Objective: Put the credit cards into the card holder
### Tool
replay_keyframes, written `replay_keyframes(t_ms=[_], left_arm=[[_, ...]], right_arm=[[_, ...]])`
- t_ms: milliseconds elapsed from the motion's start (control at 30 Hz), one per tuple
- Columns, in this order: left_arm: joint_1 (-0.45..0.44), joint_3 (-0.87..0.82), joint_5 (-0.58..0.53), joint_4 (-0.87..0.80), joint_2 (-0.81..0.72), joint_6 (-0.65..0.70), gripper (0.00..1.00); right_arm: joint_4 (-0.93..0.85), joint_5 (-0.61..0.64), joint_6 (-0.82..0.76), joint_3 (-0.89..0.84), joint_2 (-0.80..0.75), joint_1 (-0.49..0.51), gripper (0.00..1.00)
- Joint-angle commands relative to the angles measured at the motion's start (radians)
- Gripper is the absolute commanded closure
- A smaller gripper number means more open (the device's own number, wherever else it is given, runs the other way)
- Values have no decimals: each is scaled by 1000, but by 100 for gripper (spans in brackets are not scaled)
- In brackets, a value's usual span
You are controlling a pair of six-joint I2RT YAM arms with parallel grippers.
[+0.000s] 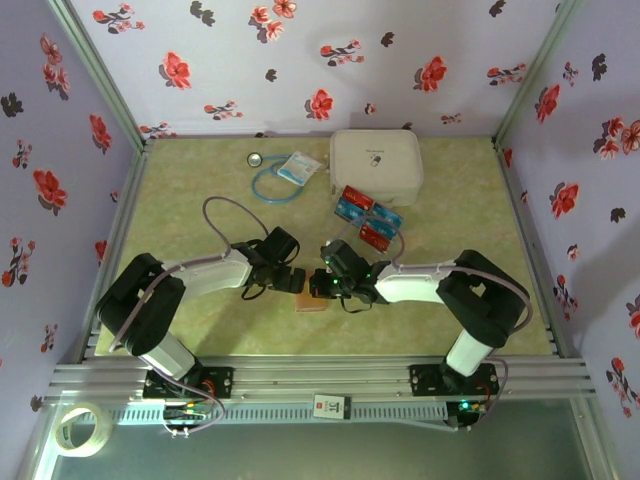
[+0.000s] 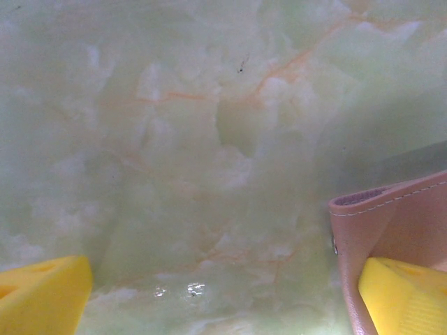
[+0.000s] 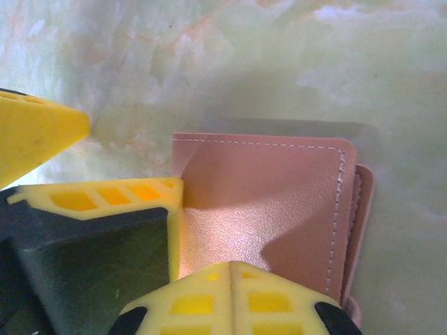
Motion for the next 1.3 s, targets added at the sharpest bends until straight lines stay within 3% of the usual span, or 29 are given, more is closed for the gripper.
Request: replay_keyframes(t_ms=[0,300,700,1267], left_arm=[[-18,-30,-6,-21,32,-9,0],[-19,-30,-5,-21,34,-10,0],[-20,-31,-5,-19,42,-13,0],[-22,-23,-5,-22,46,-11,0]], right_arm=[[-25,56,16,-52,53,-9,100],[-2,46,40,-80,32,-11,100],[-153,48,-28,64,-102,-19,100],[-84,24,-11,53,-6,-21,100]])
